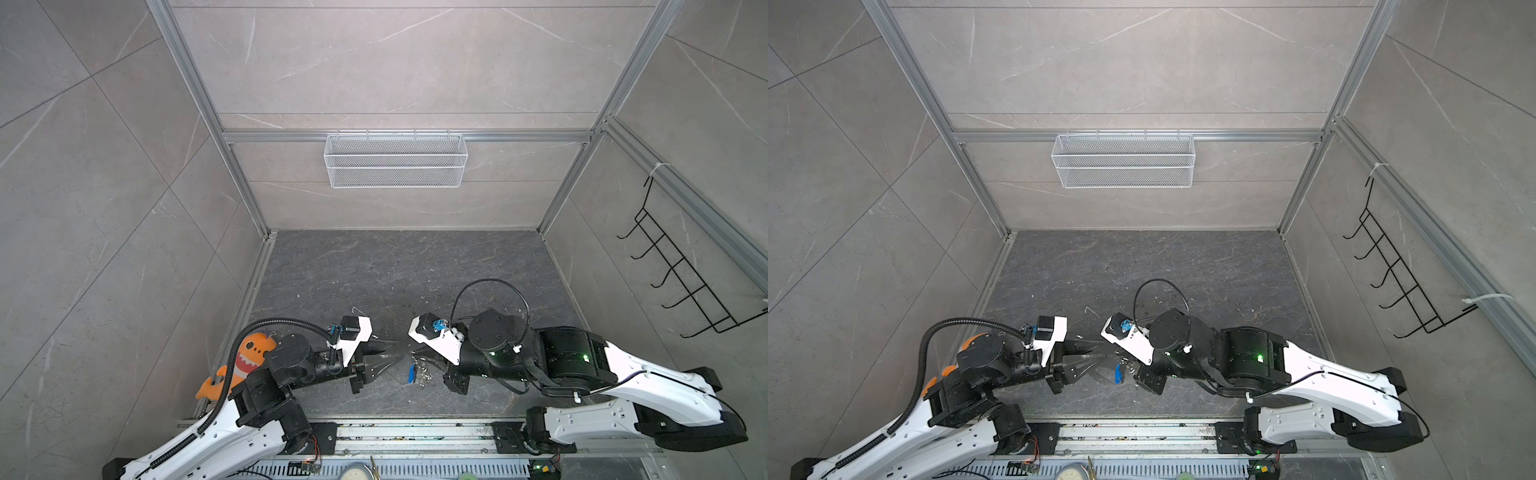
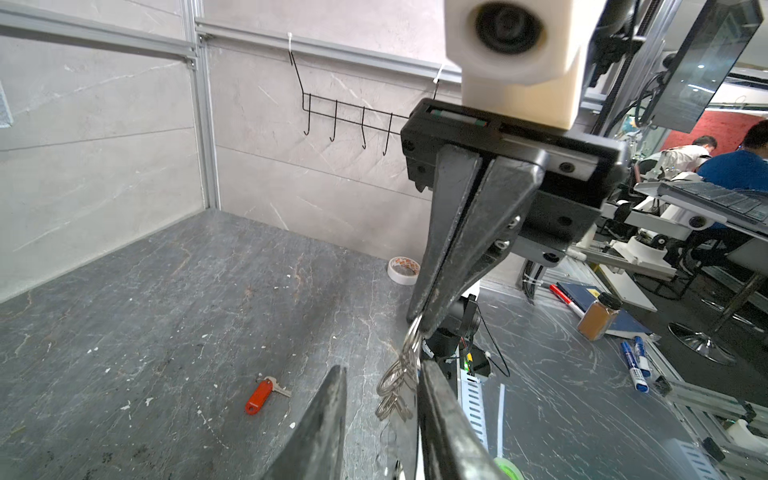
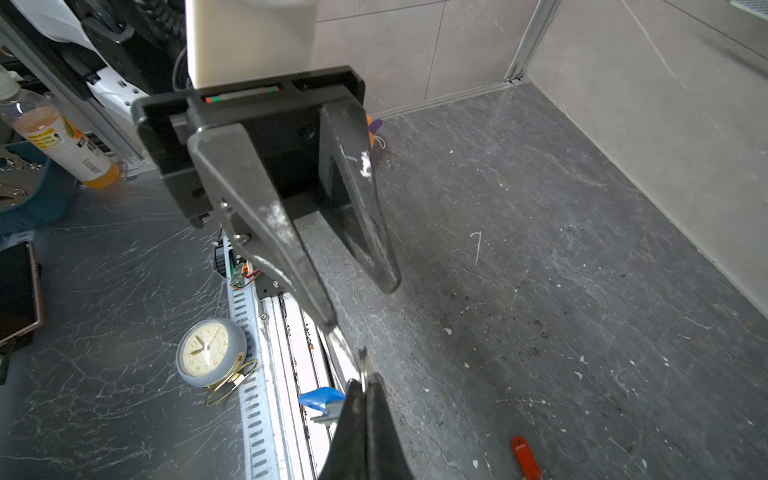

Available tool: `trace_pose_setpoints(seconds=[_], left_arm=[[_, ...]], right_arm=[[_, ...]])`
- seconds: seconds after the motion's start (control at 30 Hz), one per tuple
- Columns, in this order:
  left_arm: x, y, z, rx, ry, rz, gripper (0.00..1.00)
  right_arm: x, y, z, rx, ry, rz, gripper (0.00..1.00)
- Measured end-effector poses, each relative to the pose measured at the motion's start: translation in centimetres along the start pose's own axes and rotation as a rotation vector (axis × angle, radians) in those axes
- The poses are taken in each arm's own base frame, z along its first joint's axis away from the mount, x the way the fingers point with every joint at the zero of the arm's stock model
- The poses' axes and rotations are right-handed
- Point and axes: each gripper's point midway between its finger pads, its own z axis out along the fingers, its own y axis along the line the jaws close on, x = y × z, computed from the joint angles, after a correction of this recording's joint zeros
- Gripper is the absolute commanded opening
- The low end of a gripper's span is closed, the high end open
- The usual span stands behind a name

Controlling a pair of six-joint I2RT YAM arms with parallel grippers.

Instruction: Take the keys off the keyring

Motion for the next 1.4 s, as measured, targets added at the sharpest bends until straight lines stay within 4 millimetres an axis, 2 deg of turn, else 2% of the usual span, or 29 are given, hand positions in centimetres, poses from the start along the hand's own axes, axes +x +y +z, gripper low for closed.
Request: trace_pose_setpoints(seconds=[0.17, 0.43, 0.83, 0.93, 1.17, 1.4], left_arm=[[-0.3, -0.4, 0.0, 0.024, -0.004, 0.004, 0.30], [1.6, -0.7, 2.0, 0.096, 0.088, -0.033, 0.27], [1.3, -1.7, 1.5, 0.146, 0.080, -0.025, 0.26], [1.2, -2.0, 1.4, 0.162, 0.079, -0.024, 0.19], [1.8, -2.2, 1.8, 0.186, 0.102, -0.035, 0.16], [2.2, -2.4, 2.0, 0.208, 0.120, -0.044, 0.01]], right_arm=[[0.0, 0.4, -0.7, -0.030, -0.011, -0.011, 0.00], [0.7, 0.8, -0.7, -0.052, 0.021, -0.017, 0.00], [1.1, 1.0, 0.4, -0.054, 0.049, -0.022, 0.00], [1.0, 0.9, 0.4, -0.053, 0.048, -0.022, 0.00], [0.9, 0.9, 0.4, -0.051, 0.042, -0.022, 0.00], [0.9, 0.9, 0.4, -0.051, 0.042, -0.022, 0.00]])
